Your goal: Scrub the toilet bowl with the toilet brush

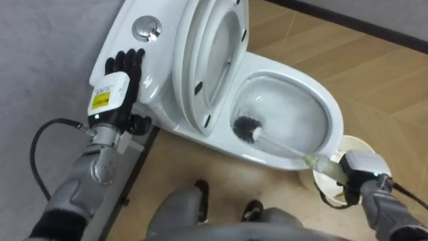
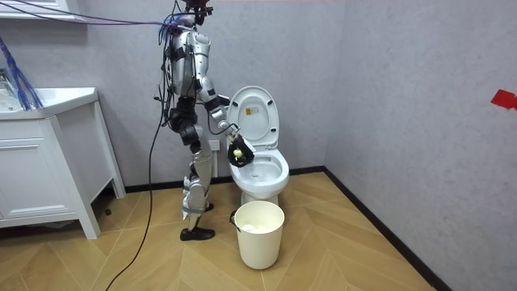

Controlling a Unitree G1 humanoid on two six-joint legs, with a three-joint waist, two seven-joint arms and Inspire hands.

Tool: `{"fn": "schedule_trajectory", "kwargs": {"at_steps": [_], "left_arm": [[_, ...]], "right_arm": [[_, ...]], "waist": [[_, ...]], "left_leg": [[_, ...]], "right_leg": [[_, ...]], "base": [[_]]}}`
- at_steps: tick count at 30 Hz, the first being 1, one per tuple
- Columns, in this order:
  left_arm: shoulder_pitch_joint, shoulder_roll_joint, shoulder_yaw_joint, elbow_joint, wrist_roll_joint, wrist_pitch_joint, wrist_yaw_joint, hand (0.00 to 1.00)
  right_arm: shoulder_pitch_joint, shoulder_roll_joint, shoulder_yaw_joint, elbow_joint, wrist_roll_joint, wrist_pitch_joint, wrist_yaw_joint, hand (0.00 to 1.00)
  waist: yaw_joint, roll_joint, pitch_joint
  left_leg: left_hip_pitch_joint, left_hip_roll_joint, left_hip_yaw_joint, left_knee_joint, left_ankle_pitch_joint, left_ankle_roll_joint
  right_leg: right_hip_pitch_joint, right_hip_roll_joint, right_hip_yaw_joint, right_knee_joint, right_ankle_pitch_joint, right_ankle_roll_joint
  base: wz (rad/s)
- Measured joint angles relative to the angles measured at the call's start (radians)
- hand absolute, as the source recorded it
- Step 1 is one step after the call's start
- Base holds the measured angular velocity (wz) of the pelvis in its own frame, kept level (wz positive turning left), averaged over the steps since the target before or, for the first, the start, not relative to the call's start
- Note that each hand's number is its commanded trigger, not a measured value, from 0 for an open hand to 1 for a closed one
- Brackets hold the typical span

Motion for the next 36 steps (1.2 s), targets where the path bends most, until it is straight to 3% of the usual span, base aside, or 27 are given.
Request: {"fn": "schedule_trajectory", "kwargs": {"at_steps": [6,9,11,15,18,22,26,34,36], "left_arm": [[-0.084,0.025,-0.027,-0.005,-0.015,0.019,0.049,0.00],[-0.102,0.031,-0.029,-0.027,-0.014,0.022,0.092,0.00],[-0.090,0.046,-0.032,-0.049,-0.019,0.028,0.118,0.00],[-0.079,0.042,-0.042,-0.085,-0.025,0.048,0.153,0.00],[-0.075,0.041,-0.043,-0.089,-0.009,0.060,0.163,0.00],[-0.077,0.038,-0.047,-0.073,0.003,0.065,0.209,0.00],[-0.080,0.040,-0.068,-0.033,0.005,0.063,0.272,0.00],[-0.135,0.045,-0.119,-0.007,-0.001,0.075,0.338,0.00],[-0.159,0.045,-0.135,0.009,-0.001,0.075,0.356,0.00]], "right_arm": [[-0.091,-0.033,0.033,0.071,0.294,0.009,0.047,1.00],[-0.144,-0.032,0.030,0.116,0.583,0.017,0.112,1.00],[-0.180,-0.032,0.031,0.146,0.717,0.017,0.137,1.00],[-0.206,-0.012,0.009,0.181,1.022,0.015,0.188,1.00],[-0.210,0.010,-0.001,0.186,1.095,0.016,0.220,1.00],[-0.214,0.009,-0.029,0.183,1.054,-0.007,0.228,1.00],[-0.225,-0.007,-0.018,0.172,0.850,-0.023,0.191,1.00],[-0.296,-0.104,0.101,0.088,0.413,0.002,0.085,1.00],[-0.301,-0.135,0.122,0.050,0.292,0.016,0.061,1.00]], "waist": [[0.003,0.006,0.0088],[0.004,0.015,0.0111],[0.007,0.022,0.0124],[0.007,0.034,0.0132],[-0.001,0.040,0.0168],[-0.010,0.050,0.0212],[-0.008,0.057,0.0201],[0.033,0.068,0.0194],[0.058,0.070,0.0193]], "left_leg": [[-0.141,-0.005,-0.001,0.051,0.018,0.001],[-0.215,-0.016,0.000,0.065,0.039,0.000],[-0.246,-0.015,0.005,0.080,0.039,-0.001],[-0.287,-0.019,0.012,0.105,0.037,0.002],[-0.294,-0.019,0.012,0.111,0.035,0.003],[-0.314,-0.020,0.024,0.120,0.030,0.008],[-0.331,-0.019,0.027,0.129,0.029,0.009],[-0.398,-0.017,0.032,0.169,0.024,0.007],[-0.417,-0.001,0.029,0.192,0.016,0.005]], "right_leg": [[-0.164,-0.031,0.003,0.112,-0.023,-0.015],[-0.249,-0.040,0.018,0.155,-0.023,-0.022],[-0.288,-0.038,0.030,0.169,-0.022,-0.024],[-0.331,-0.052,0.030,0.206,-0.036,-0.027],[-0.336,-0.063,0.028,0.215,-0.045,-0.026],[-0.365,-0.069,0.032,0.236,-0.049,-0.025],[-0.380,-0.067,0.031,0.239,-0.047,-0.027],[-0.451,-0.071,0.040,0.281,-0.051,-0.035],[-0.466,-0.067,0.043,0.291,-0.051,-0.038]], "base": [[0.02],[0.07],[-0.09],[0.04],[0.07],[-0.02],[-0.03],[-0.02],[-0.09]]}}
